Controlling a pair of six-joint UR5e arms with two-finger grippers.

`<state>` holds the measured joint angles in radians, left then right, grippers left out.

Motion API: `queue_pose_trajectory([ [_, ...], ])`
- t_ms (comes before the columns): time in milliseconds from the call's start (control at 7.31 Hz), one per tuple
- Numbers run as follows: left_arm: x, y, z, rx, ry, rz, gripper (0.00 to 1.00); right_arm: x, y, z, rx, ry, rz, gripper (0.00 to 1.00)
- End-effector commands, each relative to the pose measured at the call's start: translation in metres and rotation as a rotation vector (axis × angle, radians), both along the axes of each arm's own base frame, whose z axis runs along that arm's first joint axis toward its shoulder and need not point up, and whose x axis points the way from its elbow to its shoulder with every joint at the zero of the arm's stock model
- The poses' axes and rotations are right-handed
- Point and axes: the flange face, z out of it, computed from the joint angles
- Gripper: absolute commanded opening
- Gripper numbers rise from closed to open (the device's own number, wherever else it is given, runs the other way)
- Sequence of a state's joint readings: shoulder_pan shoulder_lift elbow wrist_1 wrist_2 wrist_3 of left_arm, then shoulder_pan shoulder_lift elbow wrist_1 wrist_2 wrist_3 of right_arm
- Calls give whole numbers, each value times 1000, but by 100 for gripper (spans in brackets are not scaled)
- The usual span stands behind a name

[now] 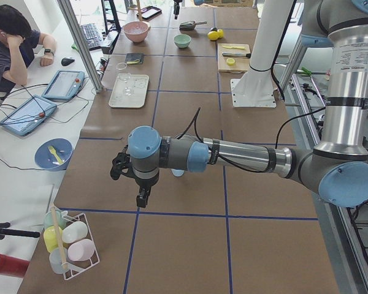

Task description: Pour ice into bowl

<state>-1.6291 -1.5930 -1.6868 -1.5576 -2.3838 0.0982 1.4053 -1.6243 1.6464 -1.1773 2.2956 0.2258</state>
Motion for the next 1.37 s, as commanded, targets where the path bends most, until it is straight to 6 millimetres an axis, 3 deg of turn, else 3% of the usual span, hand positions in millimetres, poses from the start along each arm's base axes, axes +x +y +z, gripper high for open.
queue_pose_trajectory([
  [0,0,0,-1,2,0,0,100,87,0,12,-63,73,-52,100],
  [274,0,2,8,-18,-1,0,100,92,25,47,-168,66,-40,100],
  [958,1,14,27,-50,1,2,100,90,28,41,-162,43,-39,100],
  [1231,2,17,28,-43,0,7,100,87,43,48,-140,30,-53,100],
])
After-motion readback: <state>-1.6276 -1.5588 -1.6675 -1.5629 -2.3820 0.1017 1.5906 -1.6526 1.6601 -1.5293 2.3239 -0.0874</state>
